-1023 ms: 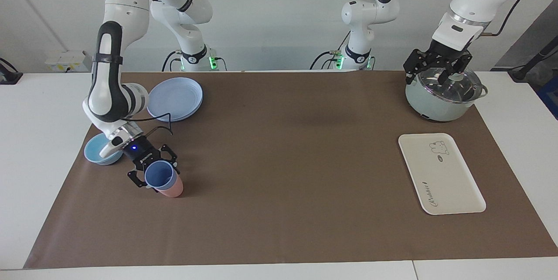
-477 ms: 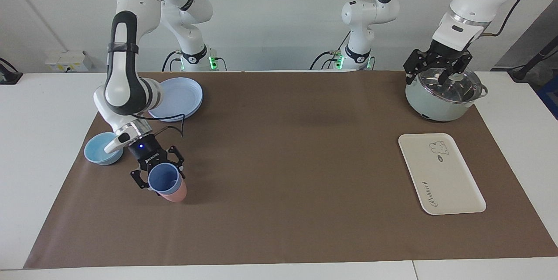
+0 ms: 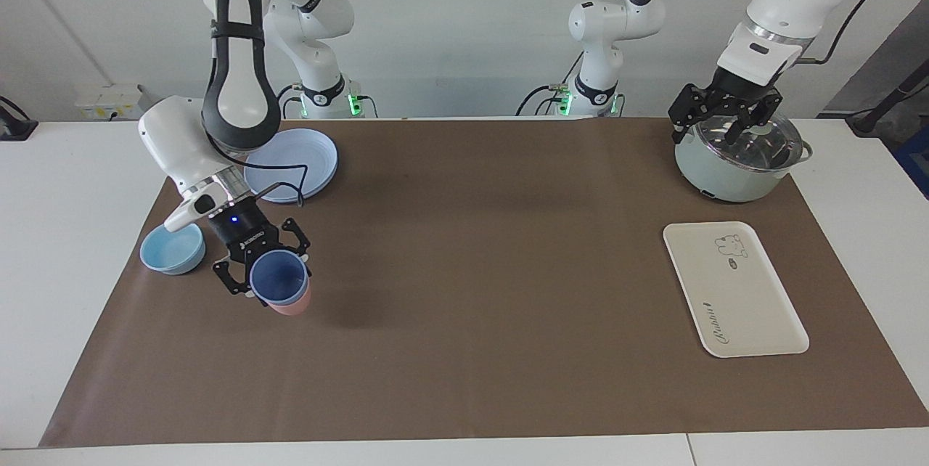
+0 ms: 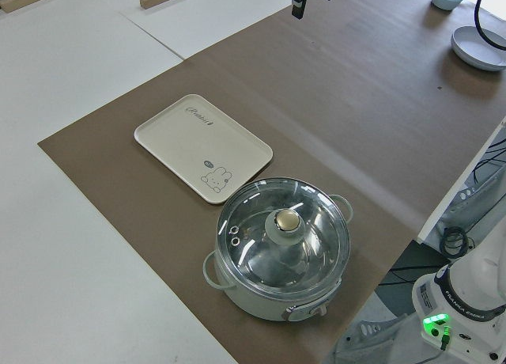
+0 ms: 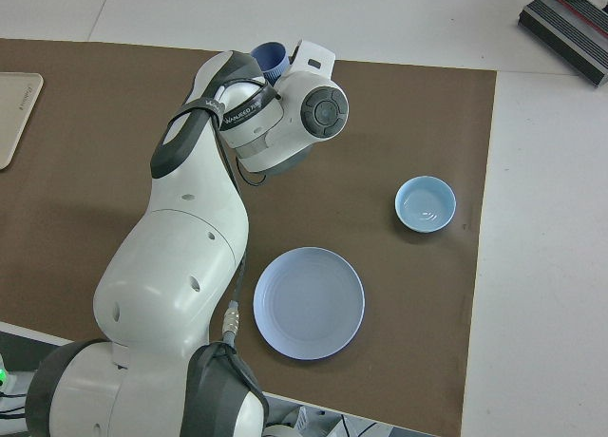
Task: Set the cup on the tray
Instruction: 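Carry the blue cup inward with the right gripper while the left gripper approaches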
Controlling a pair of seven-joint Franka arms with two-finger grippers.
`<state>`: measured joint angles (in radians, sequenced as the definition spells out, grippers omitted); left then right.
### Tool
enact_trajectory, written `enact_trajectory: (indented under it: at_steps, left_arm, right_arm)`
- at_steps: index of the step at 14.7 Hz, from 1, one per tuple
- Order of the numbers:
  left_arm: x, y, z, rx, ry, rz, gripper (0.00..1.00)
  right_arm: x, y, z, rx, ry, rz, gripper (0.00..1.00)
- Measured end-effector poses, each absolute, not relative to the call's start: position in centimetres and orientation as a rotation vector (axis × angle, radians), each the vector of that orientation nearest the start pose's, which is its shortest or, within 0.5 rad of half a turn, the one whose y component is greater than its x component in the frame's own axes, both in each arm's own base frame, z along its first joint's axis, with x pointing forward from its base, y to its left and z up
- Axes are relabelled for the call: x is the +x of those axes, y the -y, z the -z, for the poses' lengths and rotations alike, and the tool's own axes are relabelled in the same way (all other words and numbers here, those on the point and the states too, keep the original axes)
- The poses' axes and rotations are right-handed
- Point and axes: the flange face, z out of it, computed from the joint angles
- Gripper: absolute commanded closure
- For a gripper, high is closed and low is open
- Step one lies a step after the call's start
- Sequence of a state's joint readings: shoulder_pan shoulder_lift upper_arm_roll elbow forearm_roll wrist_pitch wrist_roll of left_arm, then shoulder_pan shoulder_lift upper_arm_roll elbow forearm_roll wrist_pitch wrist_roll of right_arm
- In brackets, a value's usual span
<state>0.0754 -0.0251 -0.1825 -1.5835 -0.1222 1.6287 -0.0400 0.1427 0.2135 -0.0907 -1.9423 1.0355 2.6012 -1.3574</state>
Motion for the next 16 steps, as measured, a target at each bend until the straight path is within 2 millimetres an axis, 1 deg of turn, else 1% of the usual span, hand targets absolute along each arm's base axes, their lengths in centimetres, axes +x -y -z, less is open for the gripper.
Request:
enact_trajectory:
  at_steps: [2, 5, 7, 8, 10, 12, 13, 14, 16]
  left_arm:
    - [55.4, 8.1, -63.7, -3.366, -0.055, 0.147, 0.03]
    - [57.0, 9.3, -62.9, -3.521, 0.070, 0.212, 0.03]
    - [58.5, 10.4, -61.7, -3.608, 0.179, 0.234, 0.03]
    - [59.3, 11.2, -61.0, -3.649, 0.246, 0.228, 0.03]
    - [61.5, 14.0, -59.7, -3.698, 0.447, 0.237, 0.04]
    - [64.1, 17.6, -59.3, -3.719, 0.642, 0.274, 0.05]
    - [65.1, 19.4, -59.1, -3.730, 0.710, 0.299, 0.05]
    - [66.0, 20.9, -58.7, -3.741, 0.748, 0.322, 0.05]
    - [66.9, 22.9, -57.7, -3.758, 0.776, 0.333, 0.05]
  right_arm:
    - [63.1, -4.5, -43.1, -2.577, 0.831, 0.957, 1.00]
    - [62.6, -9.7, -45.3, -2.681, 0.842, 0.857, 1.00]
    - [61.9, -13.6, -45.9, -2.737, 0.863, 0.811, 1.00]
    - [61.5, -15.6, -46.0, -2.765, 0.890, 0.786, 1.00]
    - [60.5, -19.3, -46.5, -2.833, 0.955, 0.693, 1.00]
    - [59.6, -22.6, -48.0, -2.928, 0.978, 0.606, 1.00]
    - [59.2, -24.0, -48.8, -2.966, 0.977, 0.597, 1.00]
    - [58.7, -25.2, -49.2, -2.981, 0.984, 0.598, 1.00]
    - [57.9, -27.0, -49.1, -2.979, 1.023, 0.589, 1.00]
